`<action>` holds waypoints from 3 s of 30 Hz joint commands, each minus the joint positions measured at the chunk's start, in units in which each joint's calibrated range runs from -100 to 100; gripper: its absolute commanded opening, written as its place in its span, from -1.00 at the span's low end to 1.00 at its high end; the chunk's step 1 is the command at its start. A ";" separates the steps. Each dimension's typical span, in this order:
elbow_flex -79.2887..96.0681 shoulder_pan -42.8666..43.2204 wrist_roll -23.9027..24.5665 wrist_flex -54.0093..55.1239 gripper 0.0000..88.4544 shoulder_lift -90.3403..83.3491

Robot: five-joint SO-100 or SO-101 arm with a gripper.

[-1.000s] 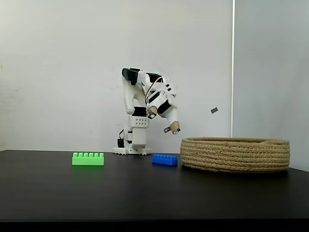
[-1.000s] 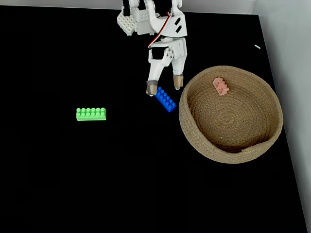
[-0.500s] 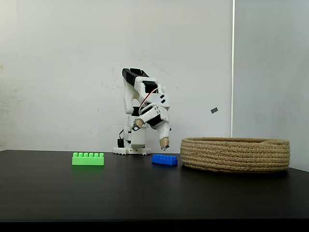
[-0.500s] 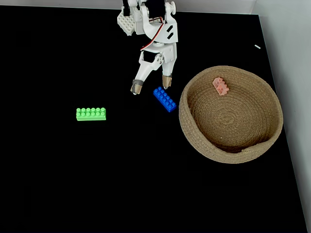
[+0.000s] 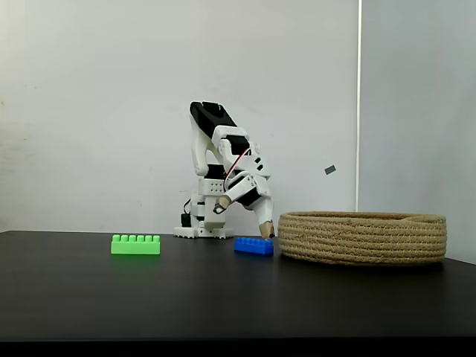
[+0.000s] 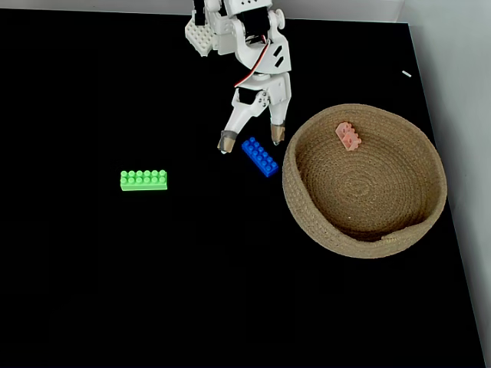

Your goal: Place the lego blocks in the tray

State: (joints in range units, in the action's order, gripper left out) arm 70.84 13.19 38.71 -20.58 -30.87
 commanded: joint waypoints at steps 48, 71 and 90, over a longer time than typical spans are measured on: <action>-10.78 -19.62 -11.43 -15.03 -0.99 -5.07; -26.01 9.48 -11.18 0.63 -0.69 -4.21; -16.62 -5.36 -19.00 -17.77 -0.23 -8.51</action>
State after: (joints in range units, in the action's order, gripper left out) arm 53.34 14.90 28.74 -34.63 -35.45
